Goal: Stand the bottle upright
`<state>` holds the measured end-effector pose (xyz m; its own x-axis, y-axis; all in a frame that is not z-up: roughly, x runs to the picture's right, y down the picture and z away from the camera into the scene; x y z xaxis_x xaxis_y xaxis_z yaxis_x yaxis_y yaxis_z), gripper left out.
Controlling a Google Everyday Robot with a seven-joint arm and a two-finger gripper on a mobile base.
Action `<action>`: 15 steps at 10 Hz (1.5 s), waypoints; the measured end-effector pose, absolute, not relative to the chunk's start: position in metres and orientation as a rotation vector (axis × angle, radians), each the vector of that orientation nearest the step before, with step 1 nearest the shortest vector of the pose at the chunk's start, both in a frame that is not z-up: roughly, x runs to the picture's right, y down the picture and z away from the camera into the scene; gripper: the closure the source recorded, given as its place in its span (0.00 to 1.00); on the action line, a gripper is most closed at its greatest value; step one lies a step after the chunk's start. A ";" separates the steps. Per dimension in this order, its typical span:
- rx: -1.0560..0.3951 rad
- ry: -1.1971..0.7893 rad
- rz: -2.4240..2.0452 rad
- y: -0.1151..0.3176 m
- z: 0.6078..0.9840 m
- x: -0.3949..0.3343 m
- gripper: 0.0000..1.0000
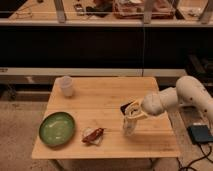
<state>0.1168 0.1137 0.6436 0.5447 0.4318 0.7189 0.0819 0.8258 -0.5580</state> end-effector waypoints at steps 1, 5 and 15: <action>-0.574 -0.983 0.256 0.120 0.648 0.123 0.68; -0.570 -0.969 0.306 0.133 0.655 0.131 0.27; -0.594 -0.944 0.322 0.144 0.659 0.144 0.20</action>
